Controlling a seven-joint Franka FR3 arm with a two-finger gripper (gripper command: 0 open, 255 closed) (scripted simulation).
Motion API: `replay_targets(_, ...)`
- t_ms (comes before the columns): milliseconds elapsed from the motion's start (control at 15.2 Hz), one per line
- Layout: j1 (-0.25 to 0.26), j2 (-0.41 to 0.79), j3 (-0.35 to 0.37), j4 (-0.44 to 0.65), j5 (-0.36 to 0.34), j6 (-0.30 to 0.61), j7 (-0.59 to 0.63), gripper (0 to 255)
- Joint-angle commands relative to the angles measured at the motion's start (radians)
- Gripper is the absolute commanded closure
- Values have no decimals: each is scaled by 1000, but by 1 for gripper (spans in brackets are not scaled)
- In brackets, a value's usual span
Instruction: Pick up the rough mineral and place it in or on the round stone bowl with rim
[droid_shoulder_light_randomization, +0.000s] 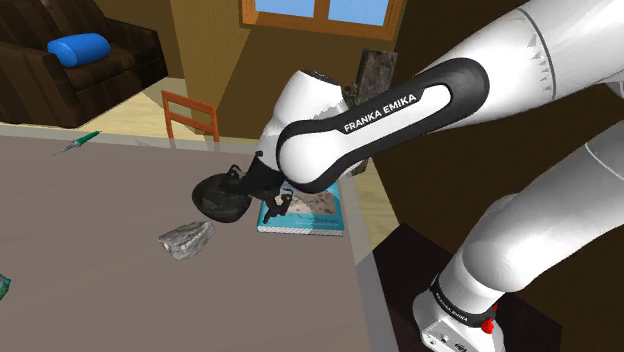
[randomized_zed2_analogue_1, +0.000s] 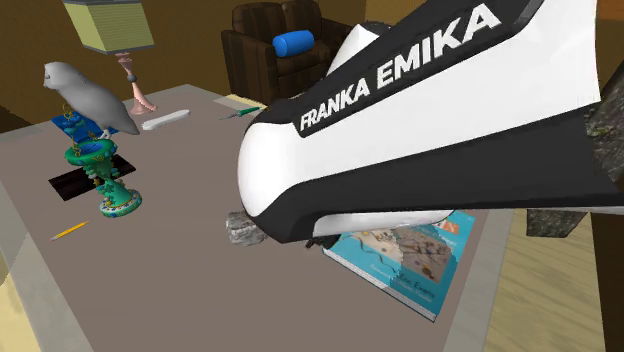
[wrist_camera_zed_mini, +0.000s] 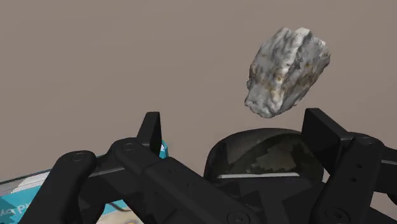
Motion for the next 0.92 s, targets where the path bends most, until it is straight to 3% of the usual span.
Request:
replay_targets(0,-33,85,60,38,-49,81,110,0)
replay_targets(198,-100,235,140,103,-238,195,339,0)
replay_targets(264,-111,290,149,127,-342,227,445,0)
replay_targets(396,-77,395,103,186,-576,272,678,0)
replay_targets(858,64,504,-50,237,-750,320,815,0)
